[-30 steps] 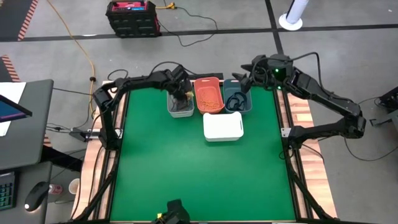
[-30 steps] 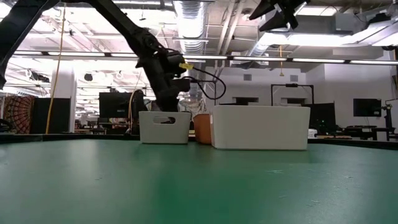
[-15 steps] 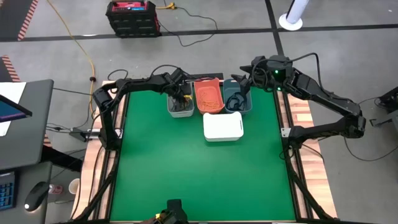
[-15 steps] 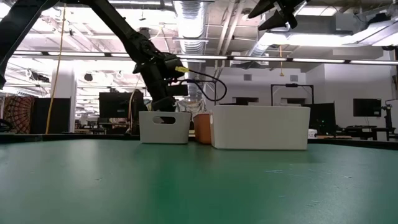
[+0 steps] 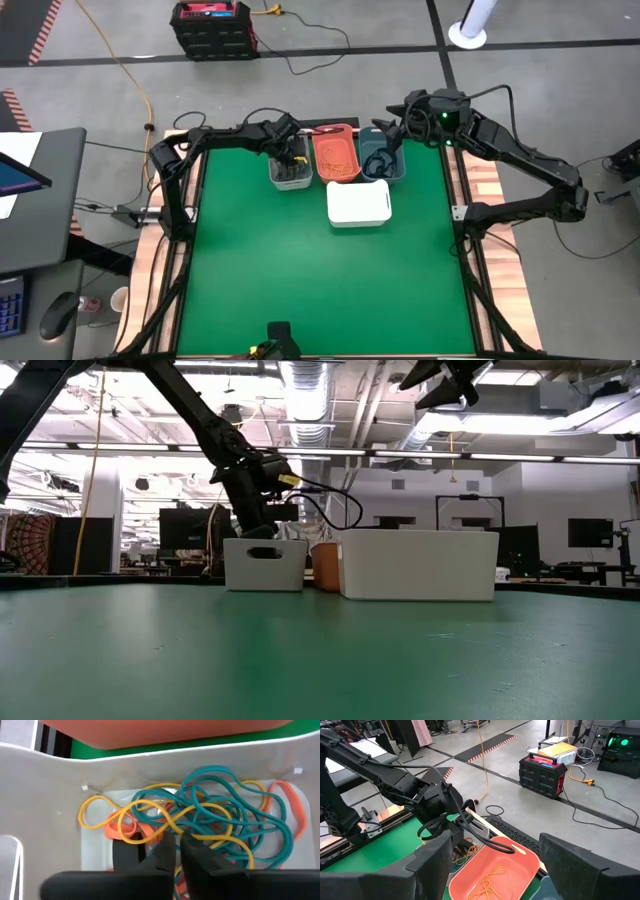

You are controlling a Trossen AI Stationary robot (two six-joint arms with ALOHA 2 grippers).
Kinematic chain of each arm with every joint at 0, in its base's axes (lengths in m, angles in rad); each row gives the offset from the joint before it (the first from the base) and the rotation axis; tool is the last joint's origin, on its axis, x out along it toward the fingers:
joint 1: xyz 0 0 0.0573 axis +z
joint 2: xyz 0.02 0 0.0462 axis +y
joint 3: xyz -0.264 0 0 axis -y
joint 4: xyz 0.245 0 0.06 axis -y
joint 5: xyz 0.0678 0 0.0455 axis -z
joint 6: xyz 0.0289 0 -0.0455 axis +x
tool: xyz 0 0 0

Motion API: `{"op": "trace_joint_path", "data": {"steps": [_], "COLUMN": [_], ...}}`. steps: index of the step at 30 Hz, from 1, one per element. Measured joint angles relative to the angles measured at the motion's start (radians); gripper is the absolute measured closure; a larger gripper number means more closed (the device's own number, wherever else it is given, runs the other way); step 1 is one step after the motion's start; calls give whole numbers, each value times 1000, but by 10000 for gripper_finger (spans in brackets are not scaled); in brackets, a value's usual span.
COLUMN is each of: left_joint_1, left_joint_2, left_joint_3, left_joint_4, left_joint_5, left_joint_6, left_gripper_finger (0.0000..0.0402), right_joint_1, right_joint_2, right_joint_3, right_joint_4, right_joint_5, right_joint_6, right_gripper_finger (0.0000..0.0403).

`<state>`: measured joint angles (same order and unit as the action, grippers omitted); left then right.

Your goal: Sort rubber bands into baskets

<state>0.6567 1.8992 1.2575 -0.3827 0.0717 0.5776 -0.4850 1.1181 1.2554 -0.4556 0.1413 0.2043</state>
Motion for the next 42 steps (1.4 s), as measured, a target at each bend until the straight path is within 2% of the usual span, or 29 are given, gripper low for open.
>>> {"op": "trace_joint_path", "data": {"steps": [8, 12, 14, 16, 18, 26, 29, 31, 34, 37, 42], "left_joint_1": [1, 9, 22, 36, 43, 27, 19, 15, 16, 17, 5], "left_joint_2": [1, 1, 1, 1, 1, 1, 1, 1, 1, 1, 0], "left_joint_3": [34, 90, 103, 105, 93, 43, 8, -16, -43, -68, -68], "left_joint_4": [-41, -81, -72, -54, -22, 67, 110, 109, 112, 103, 100], "left_joint_5": [-4, -6, 40, 108, 128, 139, 124, 66, 19, 20, 24], "left_joint_6": [-100, -243, -337, -423, -478, -455, -445, -439, -448, -426, -417], "left_gripper_finger": [401, 398, 392, 380, 361, 257, 235, 232, 238, 267, 372], "right_joint_1": [0, 0, 0, 0, 0, 0, 0, 0, 0, 0, 0], "right_joint_2": [0, 0, 0, 0, 0, 0, 0, 0, 0, 0, 0], "right_joint_3": [0, 0, 0, 0, 0, 0, 0, 0, 0, 0, 0], "right_joint_4": [0, 0, 0, 0, 0, 0, 0, 0, 0, -1, 0], "right_joint_5": [0, 0, 0, 0, 0, 0, 0, 0, -1, -1, -1], "right_joint_6": [5, 5, 5, 5, 6, 6, 7, 8, 8, 4, 0], "right_gripper_finger": [83, 83, 83, 83, 83, 83, 83, 83, 83, 83, 83]}}
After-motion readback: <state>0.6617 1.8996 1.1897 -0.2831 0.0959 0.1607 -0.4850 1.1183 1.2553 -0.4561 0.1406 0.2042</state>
